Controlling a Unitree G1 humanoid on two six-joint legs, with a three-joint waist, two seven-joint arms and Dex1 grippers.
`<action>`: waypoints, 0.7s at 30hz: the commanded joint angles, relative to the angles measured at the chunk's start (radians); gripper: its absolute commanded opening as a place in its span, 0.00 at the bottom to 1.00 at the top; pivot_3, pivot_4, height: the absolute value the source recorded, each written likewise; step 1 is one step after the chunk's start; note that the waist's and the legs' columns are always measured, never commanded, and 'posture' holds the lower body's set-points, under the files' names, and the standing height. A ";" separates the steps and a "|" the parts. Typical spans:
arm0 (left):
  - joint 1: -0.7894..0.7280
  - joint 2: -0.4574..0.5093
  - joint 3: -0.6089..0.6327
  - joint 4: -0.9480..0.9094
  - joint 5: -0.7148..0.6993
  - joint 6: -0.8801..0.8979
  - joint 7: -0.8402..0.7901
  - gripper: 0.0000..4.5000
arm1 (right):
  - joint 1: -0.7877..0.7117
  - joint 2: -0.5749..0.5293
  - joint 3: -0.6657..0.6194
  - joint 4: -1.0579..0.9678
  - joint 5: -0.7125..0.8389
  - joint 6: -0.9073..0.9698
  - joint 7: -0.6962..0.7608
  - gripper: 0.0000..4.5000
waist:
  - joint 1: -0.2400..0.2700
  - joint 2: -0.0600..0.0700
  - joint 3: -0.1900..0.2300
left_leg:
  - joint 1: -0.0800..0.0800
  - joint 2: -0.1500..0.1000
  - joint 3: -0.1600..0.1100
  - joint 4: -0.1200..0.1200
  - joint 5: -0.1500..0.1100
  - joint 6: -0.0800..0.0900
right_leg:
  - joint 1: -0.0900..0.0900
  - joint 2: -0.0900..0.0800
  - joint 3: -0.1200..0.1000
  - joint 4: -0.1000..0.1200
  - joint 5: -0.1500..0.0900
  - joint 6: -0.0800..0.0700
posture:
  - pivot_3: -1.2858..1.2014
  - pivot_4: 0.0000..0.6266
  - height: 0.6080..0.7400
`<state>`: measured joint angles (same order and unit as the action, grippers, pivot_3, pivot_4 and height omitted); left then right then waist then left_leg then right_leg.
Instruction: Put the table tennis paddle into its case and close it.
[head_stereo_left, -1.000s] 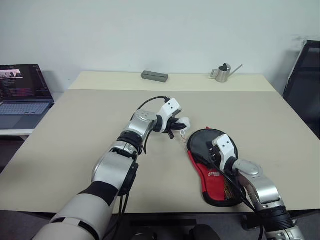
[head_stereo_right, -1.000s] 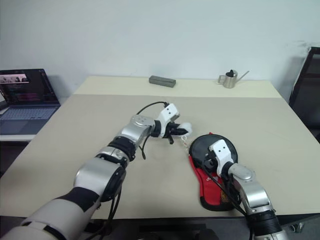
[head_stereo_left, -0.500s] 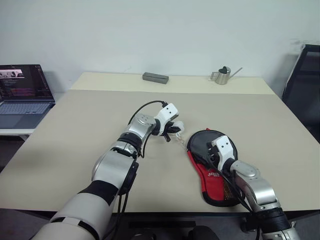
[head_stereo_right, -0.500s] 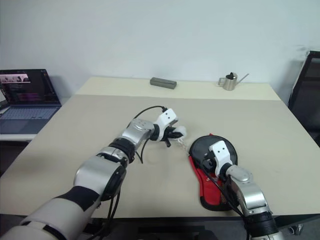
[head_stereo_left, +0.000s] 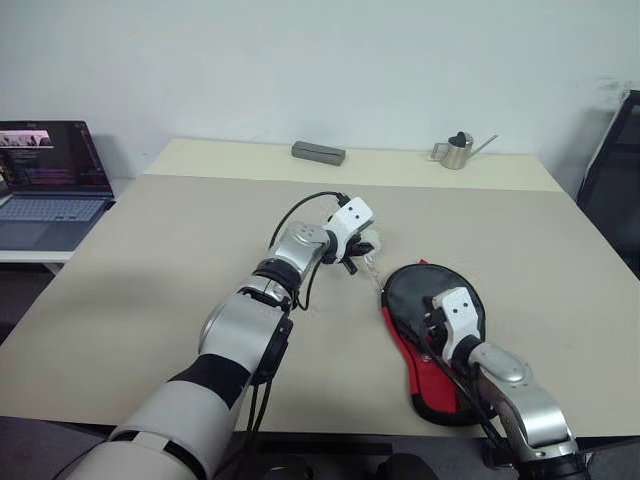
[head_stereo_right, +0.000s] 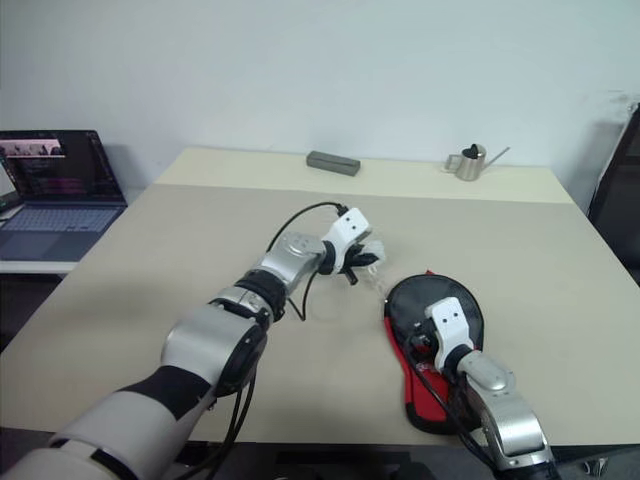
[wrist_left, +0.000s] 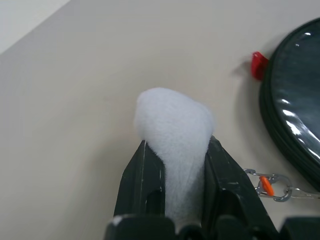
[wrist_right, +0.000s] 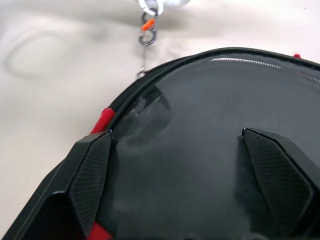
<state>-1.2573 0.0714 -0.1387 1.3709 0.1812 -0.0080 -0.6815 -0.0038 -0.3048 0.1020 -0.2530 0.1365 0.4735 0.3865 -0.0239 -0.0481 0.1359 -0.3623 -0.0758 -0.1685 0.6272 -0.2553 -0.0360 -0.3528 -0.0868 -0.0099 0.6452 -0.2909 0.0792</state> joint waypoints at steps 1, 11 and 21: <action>-0.055 -0.011 0.023 -0.016 0.008 -0.025 0.047 0.12 | 0.149 0.002 0.074 0.102 -0.013 0.183 -0.012 1.00 | 0.003 0.000 0.000 | 0.000 0.000 0.000 0.000 0.000 0.000 | 0.000 0.000 0.000 0.000 -0.001 0.000 | 0.52 0.24 1.00; -0.105 -0.064 0.057 -0.004 0.020 -0.029 0.130 0.12 | 0.254 0.008 0.088 -0.005 -0.005 0.226 -0.072 1.00 | 0.026 0.000 0.000 | -0.001 0.000 0.000 0.000 -0.007 0.001 | 0.000 0.000 0.000 -0.001 -0.007 0.005 | 0.52 0.24 1.00; -0.173 -0.109 0.094 0.006 0.038 -0.026 0.285 0.12 | 0.333 0.020 0.088 -0.085 0.001 0.245 -0.114 1.00 | 0.031 0.000 0.001 | -0.002 -0.001 0.000 0.000 -0.009 0.001 | 0.000 -0.001 0.000 -0.001 -0.010 0.007 | 0.52 0.24 1.00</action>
<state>-1.3502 -0.0572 -0.0734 1.4200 0.2183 -0.0093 -0.4664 0.1874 -0.2821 0.1074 -0.4822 0.1372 0.5459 0.2602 0.0073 -0.0482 0.1366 -0.3644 -0.0768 -0.1686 0.6273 -0.2647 -0.0353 -0.3524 -0.0875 -0.0096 0.6444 -0.3010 0.0862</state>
